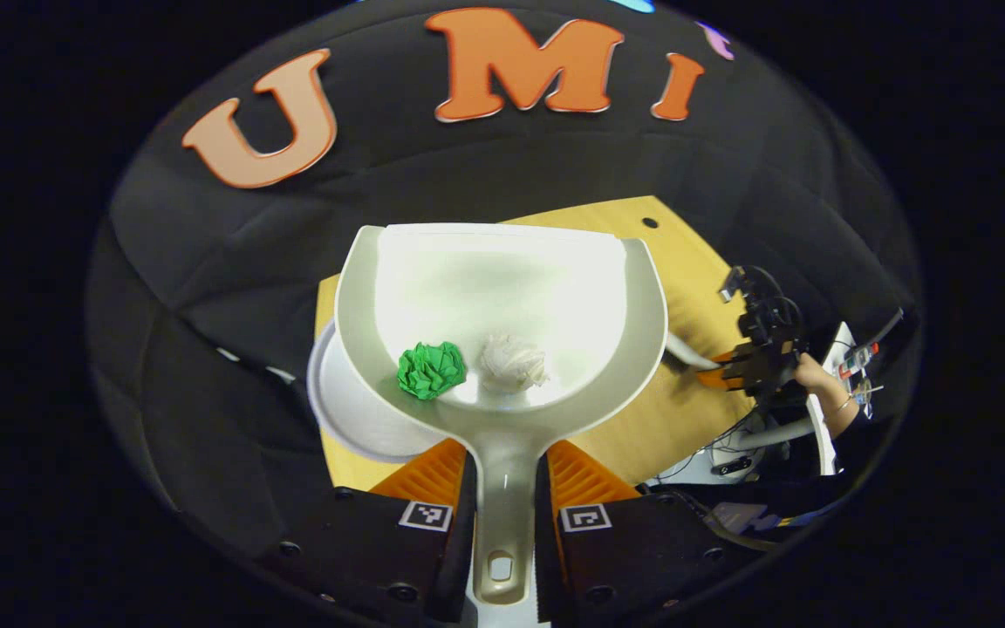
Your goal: Pick up the small broom and dustpan from the desktop, sweep the trash into the dustpan with the broom, and then empty the trash into the garbage bin.
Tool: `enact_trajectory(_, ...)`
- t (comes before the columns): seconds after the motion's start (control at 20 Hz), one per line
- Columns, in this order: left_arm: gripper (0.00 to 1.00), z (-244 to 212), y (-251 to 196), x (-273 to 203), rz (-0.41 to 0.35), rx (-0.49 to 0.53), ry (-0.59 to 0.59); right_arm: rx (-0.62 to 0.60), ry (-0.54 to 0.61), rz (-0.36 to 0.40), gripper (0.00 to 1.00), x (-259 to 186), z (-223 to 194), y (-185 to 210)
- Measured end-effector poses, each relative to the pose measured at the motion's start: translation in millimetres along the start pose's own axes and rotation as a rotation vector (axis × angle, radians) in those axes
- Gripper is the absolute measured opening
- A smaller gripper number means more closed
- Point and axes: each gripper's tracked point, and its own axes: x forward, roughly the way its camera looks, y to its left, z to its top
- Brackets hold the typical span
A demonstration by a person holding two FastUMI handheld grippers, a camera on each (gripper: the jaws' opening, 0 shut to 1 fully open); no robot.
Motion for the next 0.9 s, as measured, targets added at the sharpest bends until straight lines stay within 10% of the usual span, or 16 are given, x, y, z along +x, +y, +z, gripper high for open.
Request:
enact_trajectory(0.3, 0.31, -11, 112, 12, 0.253, 0.134, 0.167, 0.007, 0.005, -0.016, 0.17, 2, -2, 1)
enact_trajectory(0.9, 0.30, 17, 128, 0, 0.502, 0.679, 0.305, 0.058, -0.007, -0.049, 0.17, 3, -2, 7)
